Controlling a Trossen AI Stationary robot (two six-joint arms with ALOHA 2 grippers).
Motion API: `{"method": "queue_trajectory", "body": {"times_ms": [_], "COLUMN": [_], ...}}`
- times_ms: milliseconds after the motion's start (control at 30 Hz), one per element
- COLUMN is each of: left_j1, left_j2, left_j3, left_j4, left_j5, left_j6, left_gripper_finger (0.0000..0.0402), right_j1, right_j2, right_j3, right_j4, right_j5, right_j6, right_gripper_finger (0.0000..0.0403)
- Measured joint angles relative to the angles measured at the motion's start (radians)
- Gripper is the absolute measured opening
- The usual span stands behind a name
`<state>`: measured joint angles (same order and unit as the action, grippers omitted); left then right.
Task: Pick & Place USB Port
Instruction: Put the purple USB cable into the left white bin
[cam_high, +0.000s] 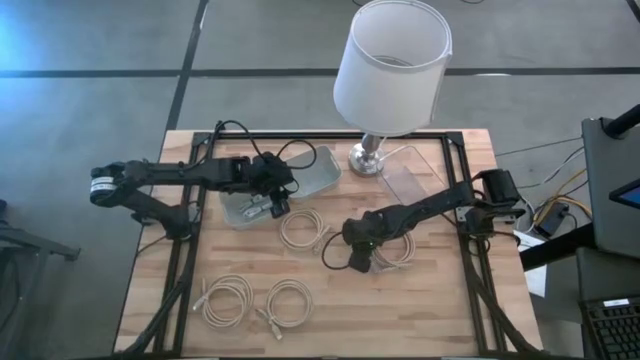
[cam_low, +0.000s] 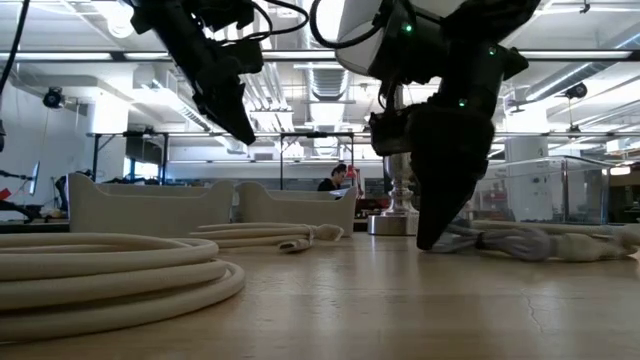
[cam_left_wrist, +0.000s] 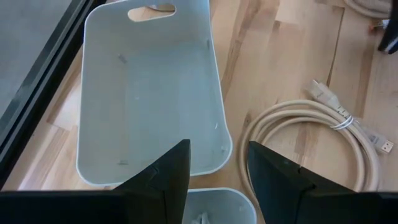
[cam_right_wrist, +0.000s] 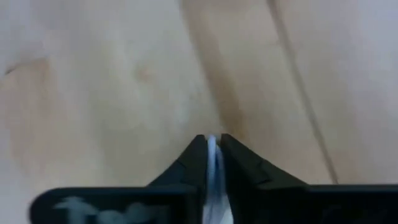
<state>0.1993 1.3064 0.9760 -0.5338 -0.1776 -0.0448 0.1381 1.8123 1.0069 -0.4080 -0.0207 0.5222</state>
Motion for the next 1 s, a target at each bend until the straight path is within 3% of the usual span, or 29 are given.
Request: {"method": "queue_trajectory", "body": {"times_ms": [367,567,833,1000], "left_j1": [0.000,-0.001,-0.030,-0.081], "left_j2": [0.000,0.001,0.004,0.004], "left_j3": [0.000,-0.028,-0.163,-0.277], "left_j4": [0.003,0.042,0.289,0.588], "left_j5": [0.000,0.027,0.221,0.249], "left_j6": [0.000,-0.003,-0.060,-0.080], "left_gripper_finger": [0.0163,0.0163,0.0163,0.0163], "right_j1": [-0.001,-0.004,-0.020,-0.041], "right_j2": [-0.008,-0.010,-0.098,-0.211], "right_j3": [0.046,0.144,0.248,0.169], "right_j4": [-0.008,-0.013,-0.024,0.261], "right_j5": [0.009,0.028,0.050,0.050], "right_j6": [-0.086,-0.277,-0.542,-0.647], "right_gripper_finger": [0.0017,0.0018,0.0018,0.0018]}}
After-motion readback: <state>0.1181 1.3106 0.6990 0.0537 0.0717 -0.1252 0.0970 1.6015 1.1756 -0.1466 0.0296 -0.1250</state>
